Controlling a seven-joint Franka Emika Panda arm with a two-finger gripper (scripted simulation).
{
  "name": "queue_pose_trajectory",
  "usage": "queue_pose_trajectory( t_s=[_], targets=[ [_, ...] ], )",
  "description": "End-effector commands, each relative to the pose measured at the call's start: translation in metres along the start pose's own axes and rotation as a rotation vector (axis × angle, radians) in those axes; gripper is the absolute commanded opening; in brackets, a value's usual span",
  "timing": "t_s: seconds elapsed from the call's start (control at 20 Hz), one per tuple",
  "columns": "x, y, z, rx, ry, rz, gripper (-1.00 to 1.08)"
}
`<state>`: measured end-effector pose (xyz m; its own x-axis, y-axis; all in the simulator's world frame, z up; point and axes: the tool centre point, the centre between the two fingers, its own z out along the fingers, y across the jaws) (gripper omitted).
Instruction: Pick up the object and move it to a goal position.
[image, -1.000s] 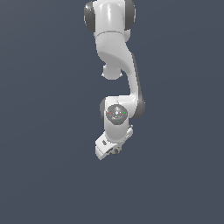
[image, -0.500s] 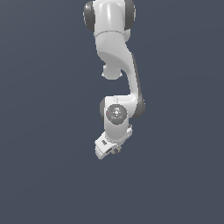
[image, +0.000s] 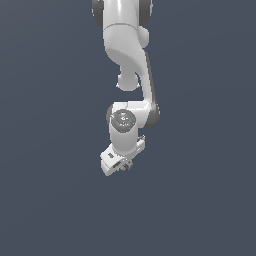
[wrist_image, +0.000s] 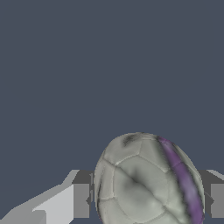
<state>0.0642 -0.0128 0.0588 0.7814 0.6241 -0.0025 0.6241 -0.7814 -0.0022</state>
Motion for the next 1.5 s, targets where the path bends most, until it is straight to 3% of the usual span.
queue_pose_trajectory(
  t_s=[0.0,1.0,1.45],
  targets=[
    [-0.014,0.006,-0.012,-0.002,0.001,0.001,-1.00],
    [-0.194,0.078,-0.151,-0.001,0.004,0.001,-1.00],
    [-0.243,0.101,-0.190,-0.002,0.003,0.001,-1.00]
  ],
)
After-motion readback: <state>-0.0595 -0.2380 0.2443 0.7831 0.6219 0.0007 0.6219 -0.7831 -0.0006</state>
